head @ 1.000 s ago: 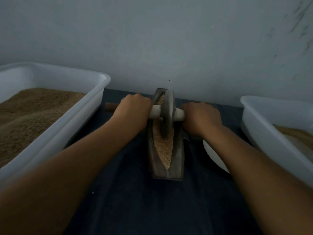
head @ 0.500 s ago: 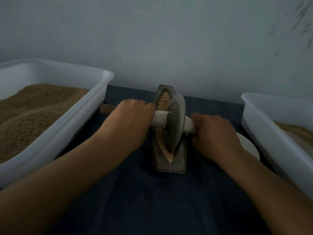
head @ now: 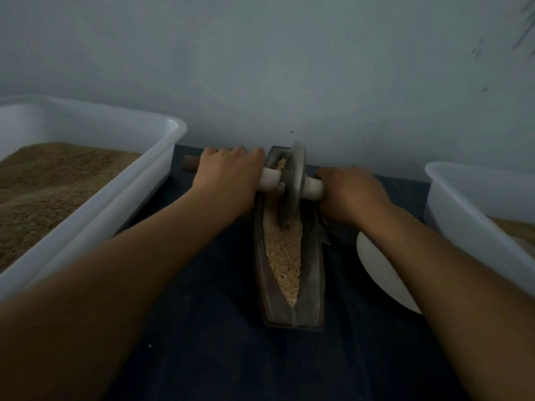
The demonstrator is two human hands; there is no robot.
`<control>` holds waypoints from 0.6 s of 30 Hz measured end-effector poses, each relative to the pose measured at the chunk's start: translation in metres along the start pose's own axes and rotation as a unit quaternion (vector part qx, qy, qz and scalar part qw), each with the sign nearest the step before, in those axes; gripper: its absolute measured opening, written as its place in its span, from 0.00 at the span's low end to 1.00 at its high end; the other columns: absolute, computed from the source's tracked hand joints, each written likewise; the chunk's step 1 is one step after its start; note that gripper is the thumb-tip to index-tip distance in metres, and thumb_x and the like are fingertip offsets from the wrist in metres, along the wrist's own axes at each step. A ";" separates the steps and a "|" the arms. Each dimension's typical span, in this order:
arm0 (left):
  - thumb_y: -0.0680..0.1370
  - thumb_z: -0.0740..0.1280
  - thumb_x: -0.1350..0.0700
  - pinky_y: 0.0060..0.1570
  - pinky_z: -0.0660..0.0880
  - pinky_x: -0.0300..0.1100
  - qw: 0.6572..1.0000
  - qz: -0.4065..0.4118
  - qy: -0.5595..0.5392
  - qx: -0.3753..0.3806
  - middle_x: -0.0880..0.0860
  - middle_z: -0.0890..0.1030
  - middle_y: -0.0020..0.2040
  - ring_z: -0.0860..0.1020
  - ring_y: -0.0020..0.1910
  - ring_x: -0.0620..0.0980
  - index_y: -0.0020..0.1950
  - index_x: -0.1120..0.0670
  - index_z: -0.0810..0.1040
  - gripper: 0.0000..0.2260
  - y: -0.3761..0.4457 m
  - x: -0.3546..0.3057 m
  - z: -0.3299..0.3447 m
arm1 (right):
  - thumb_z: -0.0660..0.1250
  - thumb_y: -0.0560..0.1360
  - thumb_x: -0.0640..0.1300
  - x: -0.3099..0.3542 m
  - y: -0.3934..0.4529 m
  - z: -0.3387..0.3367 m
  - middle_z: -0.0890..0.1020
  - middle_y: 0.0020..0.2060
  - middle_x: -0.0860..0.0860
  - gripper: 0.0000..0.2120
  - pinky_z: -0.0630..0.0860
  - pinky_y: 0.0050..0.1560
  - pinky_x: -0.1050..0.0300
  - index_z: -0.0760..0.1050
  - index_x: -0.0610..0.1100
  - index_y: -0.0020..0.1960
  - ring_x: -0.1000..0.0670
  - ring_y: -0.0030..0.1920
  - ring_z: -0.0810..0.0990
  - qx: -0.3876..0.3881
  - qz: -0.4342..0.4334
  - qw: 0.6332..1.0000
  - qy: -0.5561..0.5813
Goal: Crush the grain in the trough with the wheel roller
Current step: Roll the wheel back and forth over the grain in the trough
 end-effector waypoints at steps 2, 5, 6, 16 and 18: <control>0.72 0.72 0.53 0.46 0.64 0.49 1.000 -0.010 0.006 -0.011 0.54 0.77 0.53 0.77 0.51 0.57 0.58 0.52 0.68 0.19 0.009 0.001 0.003 | 0.68 0.72 0.52 -0.002 0.014 -0.001 0.81 0.50 0.48 0.09 0.67 0.38 0.56 0.74 0.52 0.50 0.44 0.47 0.79 0.019 -0.004 1.000 -0.008; 0.73 0.72 0.53 0.46 0.64 0.49 0.999 -0.022 0.008 -0.023 0.55 0.77 0.53 0.77 0.51 0.57 0.58 0.52 0.69 0.18 0.017 0.001 0.006 | 0.68 0.73 0.53 -0.004 0.027 -0.002 0.81 0.52 0.49 0.10 0.67 0.38 0.56 0.75 0.52 0.52 0.45 0.47 0.78 0.041 0.000 0.999 -0.021; 0.73 0.72 0.53 0.46 0.64 0.49 0.999 -0.023 0.010 -0.023 0.55 0.77 0.52 0.77 0.50 0.57 0.57 0.53 0.69 0.17 0.018 0.002 0.006 | 0.68 0.73 0.53 -0.004 0.028 -0.002 0.81 0.52 0.49 0.10 0.67 0.37 0.57 0.75 0.52 0.53 0.46 0.45 0.77 0.040 0.004 0.999 -0.022; 0.76 0.70 0.52 0.43 0.69 0.47 0.999 -0.026 0.021 0.001 0.54 0.78 0.52 0.78 0.47 0.54 0.57 0.54 0.70 0.15 -0.022 -0.003 0.003 | 0.70 0.70 0.50 0.010 -0.023 -0.006 0.81 0.44 0.49 0.08 0.59 0.31 0.59 0.77 0.52 0.49 0.44 0.44 0.79 -0.061 0.008 0.998 -0.028; 0.74 0.72 0.51 0.41 0.68 0.46 0.999 -0.024 0.030 -0.012 0.53 0.78 0.51 0.76 0.43 0.50 0.56 0.54 0.70 0.16 -0.036 -0.005 -0.001 | 0.69 0.70 0.50 0.013 -0.038 -0.008 0.81 0.42 0.49 0.08 0.61 0.34 0.57 0.76 0.52 0.49 0.44 0.44 0.79 -0.069 0.006 0.997 -0.013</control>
Point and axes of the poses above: each hand's wrist, its own y-axis towards the middle knuckle, its own z-axis out of the palm, x = y × z, the point moved 1 cm from there along y, towards the middle knuckle
